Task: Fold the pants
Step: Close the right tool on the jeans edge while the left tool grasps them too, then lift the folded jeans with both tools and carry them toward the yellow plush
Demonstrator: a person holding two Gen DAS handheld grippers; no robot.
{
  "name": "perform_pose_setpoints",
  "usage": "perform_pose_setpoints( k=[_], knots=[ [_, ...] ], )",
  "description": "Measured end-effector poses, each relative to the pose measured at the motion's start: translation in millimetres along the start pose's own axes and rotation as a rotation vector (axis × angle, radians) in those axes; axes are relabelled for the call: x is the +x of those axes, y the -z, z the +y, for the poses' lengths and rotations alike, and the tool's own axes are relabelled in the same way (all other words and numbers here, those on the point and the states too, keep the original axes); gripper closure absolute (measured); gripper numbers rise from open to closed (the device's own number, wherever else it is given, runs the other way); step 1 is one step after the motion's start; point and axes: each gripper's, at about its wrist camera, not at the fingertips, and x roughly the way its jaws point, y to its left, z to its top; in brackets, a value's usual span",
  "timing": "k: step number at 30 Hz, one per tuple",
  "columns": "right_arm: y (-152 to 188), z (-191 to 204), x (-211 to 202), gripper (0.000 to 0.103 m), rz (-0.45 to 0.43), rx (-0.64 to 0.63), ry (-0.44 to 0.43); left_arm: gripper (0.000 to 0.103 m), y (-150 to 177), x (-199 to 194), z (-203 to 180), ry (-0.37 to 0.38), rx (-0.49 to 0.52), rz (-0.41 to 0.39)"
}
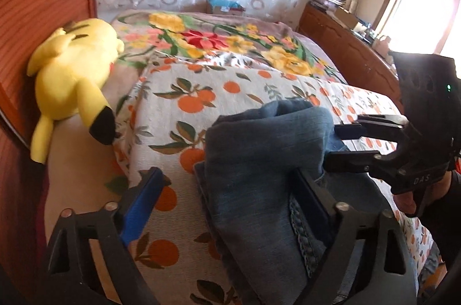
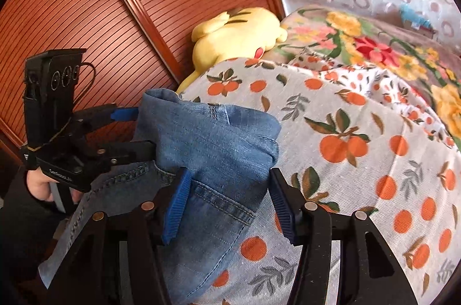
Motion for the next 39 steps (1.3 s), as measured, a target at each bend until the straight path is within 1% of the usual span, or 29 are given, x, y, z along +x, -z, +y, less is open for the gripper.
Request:
perform_pose_setpoints(
  k=[3,4,7,10,11,13,14,15,16,18,20,21,22,23,28,31,37,39],
  knots=[
    [-1,-8,7,0.046,0.015,0.014,-0.037,0.027,0,3,1,0.047,-0.005,0.015],
    [-2,-10,9,0.046,0.017,0.022,-0.048,0.031,1,4,3,0.073,-0.014,0.023],
    [-8,-17,16,0.046,0.018,0.031,-0.067,0.033,1,7,10,0.134,-0.056,0.037],
    [-11,-18,19,0.046,0.021,0.022,-0.069,0.034,1,8,8,0.139,-0.038,0.035],
    [-11,-19,20,0.048,0.021,0.021,-0.072,0.036,0,8,7,0.136,-0.034,0.036],
    [-11,-18,21,0.052,0.019,0.019,-0.079,0.042,2,8,5,0.155,-0.034,0.031],
    [-11,-18,20,0.054,0.016,0.013,-0.077,0.047,2,7,5,0.161,-0.034,0.029],
    [-9,-17,20,0.056,0.011,0.012,-0.077,0.051,3,7,5,0.177,-0.035,0.028],
    [-8,-16,18,0.057,0.005,0.008,-0.074,0.053,4,6,5,0.184,-0.036,0.024],
    [-5,-13,14,0.060,-0.012,0.002,-0.071,0.056,6,3,1,0.172,-0.021,0.012],
    [-1,-8,6,0.064,-0.044,-0.010,-0.071,0.064,7,-5,-5,0.166,-0.001,-0.013],
    [1,-6,2,0.066,-0.060,-0.011,-0.075,0.065,8,-8,-6,0.172,-0.004,-0.022],
    [4,-5,-3,0.067,-0.072,-0.014,-0.076,0.070,9,-14,-7,0.180,-0.009,-0.036],
    [6,-1,-8,0.069,-0.091,-0.023,-0.073,0.073,9,-20,-7,0.187,-0.010,-0.053],
    [16,24,-41,0.072,-0.187,-0.074,-0.075,0.077,13,-66,-20,0.203,0.003,-0.169],
    [17,46,-60,0.075,-0.233,-0.110,-0.073,0.077,16,-90,-22,0.216,-0.007,-0.219],
    [16,85,-89,0.079,-0.301,-0.162,-0.079,0.078,19,-143,-26,0.201,0.005,-0.319],
    [15,95,-98,0.080,-0.325,-0.164,-0.099,0.078,18,-161,-27,0.193,0.012,-0.351]
  ],
)
